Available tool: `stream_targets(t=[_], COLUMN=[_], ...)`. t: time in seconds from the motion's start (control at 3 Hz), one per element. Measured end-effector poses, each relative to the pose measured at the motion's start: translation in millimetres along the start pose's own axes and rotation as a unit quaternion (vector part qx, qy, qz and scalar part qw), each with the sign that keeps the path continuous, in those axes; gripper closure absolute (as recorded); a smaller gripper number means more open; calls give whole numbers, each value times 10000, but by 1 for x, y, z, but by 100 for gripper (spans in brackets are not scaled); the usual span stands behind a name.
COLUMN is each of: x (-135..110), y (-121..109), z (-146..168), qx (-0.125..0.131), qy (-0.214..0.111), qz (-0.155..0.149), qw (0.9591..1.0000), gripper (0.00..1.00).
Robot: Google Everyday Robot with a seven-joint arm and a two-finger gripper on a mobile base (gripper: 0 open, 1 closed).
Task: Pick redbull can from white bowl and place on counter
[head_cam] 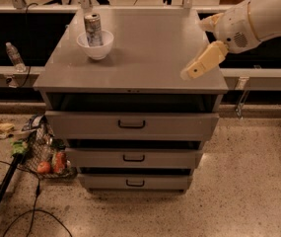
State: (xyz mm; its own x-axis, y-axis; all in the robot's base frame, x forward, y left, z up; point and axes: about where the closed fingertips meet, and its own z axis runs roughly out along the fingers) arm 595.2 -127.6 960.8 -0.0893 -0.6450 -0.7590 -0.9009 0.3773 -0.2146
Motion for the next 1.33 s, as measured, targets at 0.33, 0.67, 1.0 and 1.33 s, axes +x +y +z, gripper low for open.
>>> stream_targets(t=[0.33,0.67,1.0,1.33], x=[-13,-40,-39,-50], y=[-22,-49,-49,-51], z=[51,109,109,127], qx=[114,-170,-175,-69], qy=[-391,-850,-842,-972], qz=[319,796,798,771], qw=[9987,9931,9931,9923], gripper=[0,0,0,0])
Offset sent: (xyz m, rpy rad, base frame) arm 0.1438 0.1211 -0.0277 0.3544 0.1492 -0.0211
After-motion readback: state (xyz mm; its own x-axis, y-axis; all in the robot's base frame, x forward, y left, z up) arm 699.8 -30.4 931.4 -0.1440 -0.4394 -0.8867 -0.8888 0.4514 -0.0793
